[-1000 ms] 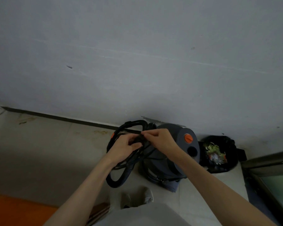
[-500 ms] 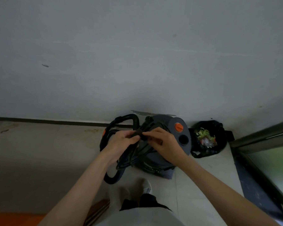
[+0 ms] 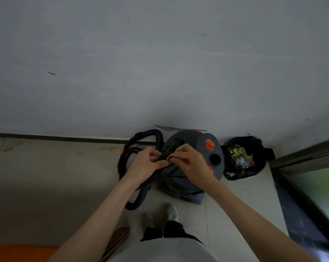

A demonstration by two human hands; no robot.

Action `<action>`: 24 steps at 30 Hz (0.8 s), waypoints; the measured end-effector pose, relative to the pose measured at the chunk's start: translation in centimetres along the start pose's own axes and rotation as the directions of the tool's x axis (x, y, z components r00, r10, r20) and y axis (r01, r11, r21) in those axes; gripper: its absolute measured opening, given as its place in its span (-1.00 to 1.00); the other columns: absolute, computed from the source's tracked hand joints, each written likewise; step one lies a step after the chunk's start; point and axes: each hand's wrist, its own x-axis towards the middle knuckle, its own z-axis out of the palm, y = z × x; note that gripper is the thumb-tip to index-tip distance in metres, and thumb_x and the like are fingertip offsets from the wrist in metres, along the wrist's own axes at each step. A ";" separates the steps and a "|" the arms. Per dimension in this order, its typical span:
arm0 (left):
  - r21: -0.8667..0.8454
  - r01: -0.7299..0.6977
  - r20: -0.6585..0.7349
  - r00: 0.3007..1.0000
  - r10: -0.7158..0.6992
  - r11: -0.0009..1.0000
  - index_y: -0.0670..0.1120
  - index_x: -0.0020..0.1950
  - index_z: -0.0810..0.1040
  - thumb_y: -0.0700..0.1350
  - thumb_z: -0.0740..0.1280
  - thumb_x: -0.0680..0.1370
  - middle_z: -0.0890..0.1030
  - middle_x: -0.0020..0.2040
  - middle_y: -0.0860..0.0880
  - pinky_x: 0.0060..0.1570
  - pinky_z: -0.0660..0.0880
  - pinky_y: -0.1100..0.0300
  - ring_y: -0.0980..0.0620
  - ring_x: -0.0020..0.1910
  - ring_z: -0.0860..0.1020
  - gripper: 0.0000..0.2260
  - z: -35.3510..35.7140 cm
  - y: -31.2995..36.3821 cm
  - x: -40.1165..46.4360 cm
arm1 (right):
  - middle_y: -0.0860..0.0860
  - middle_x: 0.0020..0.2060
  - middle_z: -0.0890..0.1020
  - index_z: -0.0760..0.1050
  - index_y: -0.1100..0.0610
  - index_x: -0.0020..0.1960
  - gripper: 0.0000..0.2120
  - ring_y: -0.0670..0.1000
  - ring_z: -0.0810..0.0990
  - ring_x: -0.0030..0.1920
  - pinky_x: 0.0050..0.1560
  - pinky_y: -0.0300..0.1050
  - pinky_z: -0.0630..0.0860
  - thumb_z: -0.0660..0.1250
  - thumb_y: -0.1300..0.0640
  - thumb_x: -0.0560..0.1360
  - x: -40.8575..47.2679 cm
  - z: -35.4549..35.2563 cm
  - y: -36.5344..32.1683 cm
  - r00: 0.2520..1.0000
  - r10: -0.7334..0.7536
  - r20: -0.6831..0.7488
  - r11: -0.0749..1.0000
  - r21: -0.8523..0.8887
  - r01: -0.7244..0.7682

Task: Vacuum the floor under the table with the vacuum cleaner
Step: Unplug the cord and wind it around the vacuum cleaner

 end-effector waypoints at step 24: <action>0.133 -0.037 -0.047 0.998 0.043 0.990 -0.04 0.10 0.38 -0.14 0.46 0.43 0.58 0.02 0.01 -0.06 0.42 0.29 0.08 0.02 0.54 -0.66 0.0 -0.4 -1.4 | -0.13 -0.21 0.59 0.66 0.16 -0.04 -0.91 -0.22 0.54 -0.18 -0.09 -0.45 0.43 0.41 0.20 0.48 1.4 1.7 -2.2 0.990 0.124 -0.063 0.992 0.028 -0.122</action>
